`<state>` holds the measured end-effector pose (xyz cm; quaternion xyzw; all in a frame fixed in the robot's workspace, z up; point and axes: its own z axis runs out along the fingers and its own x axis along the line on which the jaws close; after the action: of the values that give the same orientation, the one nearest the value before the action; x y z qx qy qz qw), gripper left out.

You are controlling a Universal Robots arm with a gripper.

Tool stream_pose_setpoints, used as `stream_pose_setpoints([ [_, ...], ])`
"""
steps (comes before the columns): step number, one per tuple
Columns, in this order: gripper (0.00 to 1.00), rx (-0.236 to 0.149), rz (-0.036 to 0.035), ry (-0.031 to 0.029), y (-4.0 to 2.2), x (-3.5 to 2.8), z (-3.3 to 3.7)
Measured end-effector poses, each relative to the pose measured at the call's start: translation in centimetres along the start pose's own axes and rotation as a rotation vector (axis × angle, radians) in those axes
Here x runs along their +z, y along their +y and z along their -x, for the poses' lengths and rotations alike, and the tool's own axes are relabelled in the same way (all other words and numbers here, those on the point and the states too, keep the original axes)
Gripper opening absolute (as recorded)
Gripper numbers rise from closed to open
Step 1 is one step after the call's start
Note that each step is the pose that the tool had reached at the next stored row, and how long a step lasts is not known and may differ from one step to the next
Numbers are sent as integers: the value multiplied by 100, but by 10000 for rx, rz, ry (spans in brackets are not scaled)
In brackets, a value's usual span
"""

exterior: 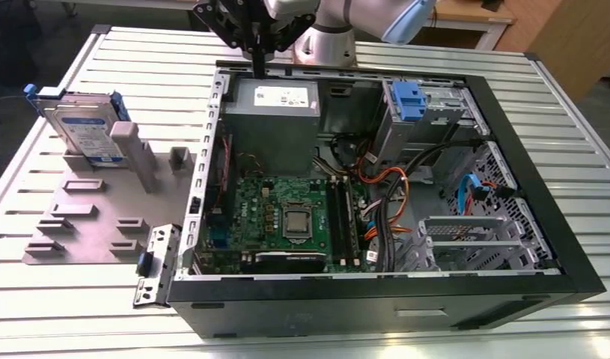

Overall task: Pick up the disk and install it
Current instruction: 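Reach for the disk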

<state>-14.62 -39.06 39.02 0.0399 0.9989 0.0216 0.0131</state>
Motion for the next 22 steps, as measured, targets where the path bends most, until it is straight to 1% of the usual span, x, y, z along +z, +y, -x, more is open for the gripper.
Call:
stream_pose_setpoints([
  [4,11,5,1,-2,6,2,-60],
  [15,11,7,2,-2,6,3,-72],
  [22,11,7,1,-2,0,2,-137],
])
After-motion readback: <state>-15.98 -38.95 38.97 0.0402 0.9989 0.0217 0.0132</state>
